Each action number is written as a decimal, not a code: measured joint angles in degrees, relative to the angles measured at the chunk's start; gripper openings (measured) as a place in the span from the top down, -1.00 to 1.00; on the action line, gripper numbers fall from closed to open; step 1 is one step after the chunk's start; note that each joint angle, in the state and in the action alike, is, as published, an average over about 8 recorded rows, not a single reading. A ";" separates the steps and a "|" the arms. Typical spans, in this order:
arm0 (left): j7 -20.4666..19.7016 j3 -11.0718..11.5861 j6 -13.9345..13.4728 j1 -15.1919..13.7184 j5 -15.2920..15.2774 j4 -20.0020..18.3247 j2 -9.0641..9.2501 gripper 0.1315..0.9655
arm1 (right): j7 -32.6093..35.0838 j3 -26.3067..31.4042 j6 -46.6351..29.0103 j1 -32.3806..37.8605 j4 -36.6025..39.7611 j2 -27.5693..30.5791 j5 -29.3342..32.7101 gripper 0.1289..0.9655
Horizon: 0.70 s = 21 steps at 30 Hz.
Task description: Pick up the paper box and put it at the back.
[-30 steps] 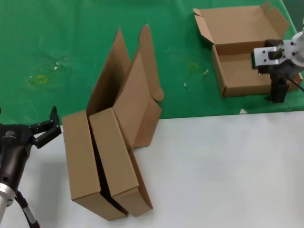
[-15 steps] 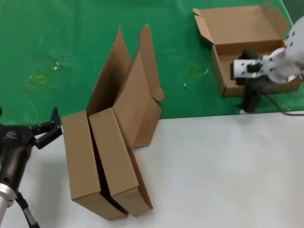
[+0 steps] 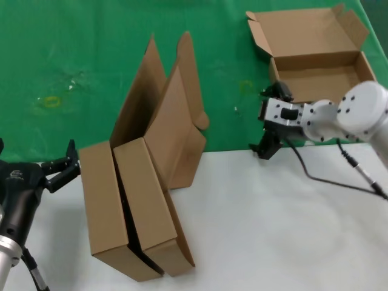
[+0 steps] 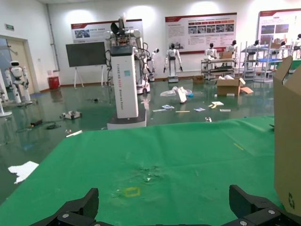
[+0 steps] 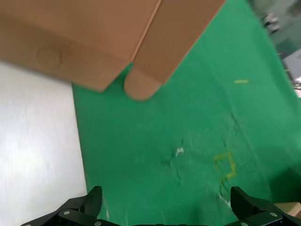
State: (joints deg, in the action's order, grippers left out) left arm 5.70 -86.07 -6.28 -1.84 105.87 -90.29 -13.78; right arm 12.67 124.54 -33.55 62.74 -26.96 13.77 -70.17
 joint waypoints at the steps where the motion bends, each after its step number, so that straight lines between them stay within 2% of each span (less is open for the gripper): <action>1: -0.10 -0.10 0.11 0.03 -0.05 -0.02 -0.06 -1.00 | -0.23 -0.59 0.61 -1.14 -1.17 0.06 -0.60 -1.00; 21: -2.23 -2.19 2.45 0.72 -1.07 -0.54 -1.33 -1.00 | -4.94 -12.84 13.10 -24.55 -25.27 1.33 -12.87 -1.00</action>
State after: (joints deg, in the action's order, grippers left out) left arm 3.47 -88.26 -3.83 -1.12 104.80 -90.83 -15.12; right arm 7.73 111.71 -20.45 38.19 -52.24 15.10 -83.04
